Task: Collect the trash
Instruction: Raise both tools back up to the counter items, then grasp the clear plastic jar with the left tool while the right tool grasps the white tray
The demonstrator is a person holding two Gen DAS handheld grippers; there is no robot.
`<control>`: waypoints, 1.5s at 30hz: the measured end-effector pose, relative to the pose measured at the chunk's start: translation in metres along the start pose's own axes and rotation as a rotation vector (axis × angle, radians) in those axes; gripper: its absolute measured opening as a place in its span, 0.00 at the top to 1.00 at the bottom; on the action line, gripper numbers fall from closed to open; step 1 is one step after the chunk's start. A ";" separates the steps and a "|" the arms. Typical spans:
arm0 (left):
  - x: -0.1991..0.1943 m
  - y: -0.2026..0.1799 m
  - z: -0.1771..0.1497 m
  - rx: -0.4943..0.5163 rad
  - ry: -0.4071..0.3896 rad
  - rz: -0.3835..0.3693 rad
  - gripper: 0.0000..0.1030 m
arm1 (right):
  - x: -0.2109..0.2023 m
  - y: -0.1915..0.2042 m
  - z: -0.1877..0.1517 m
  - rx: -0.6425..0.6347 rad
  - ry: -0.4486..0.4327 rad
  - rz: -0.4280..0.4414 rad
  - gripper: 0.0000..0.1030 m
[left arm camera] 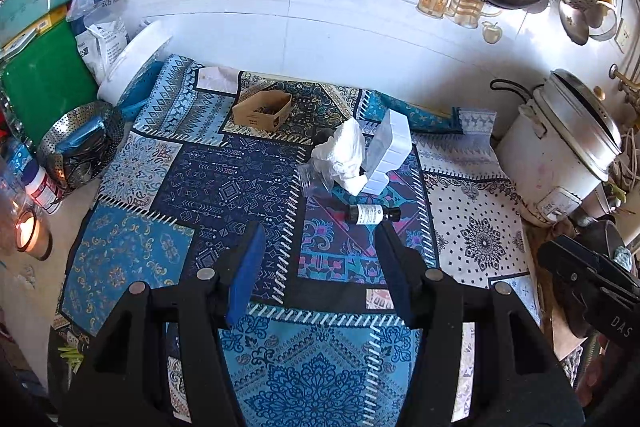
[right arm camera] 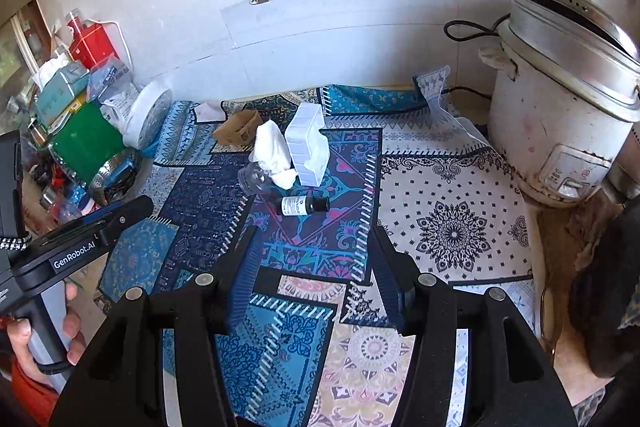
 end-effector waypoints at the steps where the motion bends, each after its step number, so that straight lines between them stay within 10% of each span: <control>1: 0.009 0.001 0.005 0.004 0.008 0.000 0.46 | 0.005 -0.002 0.004 0.001 0.001 -0.011 0.51; 14: 0.118 0.018 0.062 0.153 0.135 -0.093 0.46 | 0.097 0.016 0.078 0.080 0.040 -0.088 0.51; 26: 0.185 0.015 0.050 0.172 0.293 -0.153 0.49 | 0.176 0.013 0.102 0.167 0.128 -0.041 0.51; 45: 0.223 0.008 0.052 0.138 0.341 -0.163 0.64 | 0.178 -0.001 0.096 0.173 0.118 -0.054 0.74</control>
Point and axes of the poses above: each gripper's, at about its wrist camera, not at the fingertips, and x roughly the way its jaws point, y to its left, z to its top, the point moved 7 cm from there along x, roughly the way its jaws point, and after that the axes turned 6 degrees about y, right-handed, at the moved point
